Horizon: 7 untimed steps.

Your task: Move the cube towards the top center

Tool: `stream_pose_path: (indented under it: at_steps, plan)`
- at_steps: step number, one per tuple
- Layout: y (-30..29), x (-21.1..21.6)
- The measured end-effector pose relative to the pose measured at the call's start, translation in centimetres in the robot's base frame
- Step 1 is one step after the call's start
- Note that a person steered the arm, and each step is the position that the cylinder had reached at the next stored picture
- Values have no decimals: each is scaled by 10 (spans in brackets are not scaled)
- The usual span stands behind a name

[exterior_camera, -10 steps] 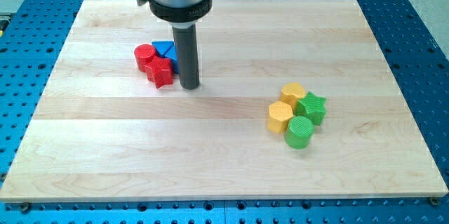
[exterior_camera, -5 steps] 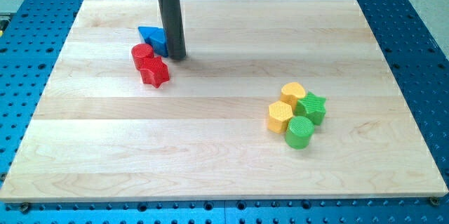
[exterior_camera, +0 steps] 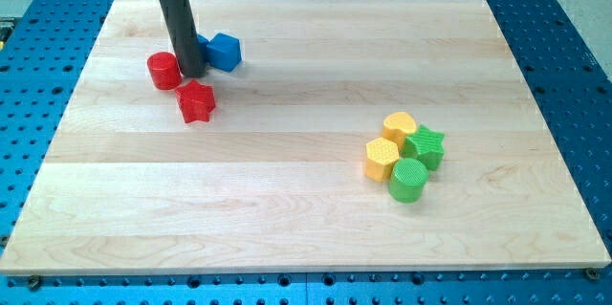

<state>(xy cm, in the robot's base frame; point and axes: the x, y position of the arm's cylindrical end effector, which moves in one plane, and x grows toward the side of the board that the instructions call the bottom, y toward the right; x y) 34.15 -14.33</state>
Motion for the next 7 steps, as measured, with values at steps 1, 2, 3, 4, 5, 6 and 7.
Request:
stream_pose_path:
  at_steps: [1,2,3,4,5,6,7]
  plan:
    - [19,-27]
    - [-27,-29]
    - [21,-21]
    - [102,-22]
    - [130,-26]
    - [147,-40]
    - [165,-60]
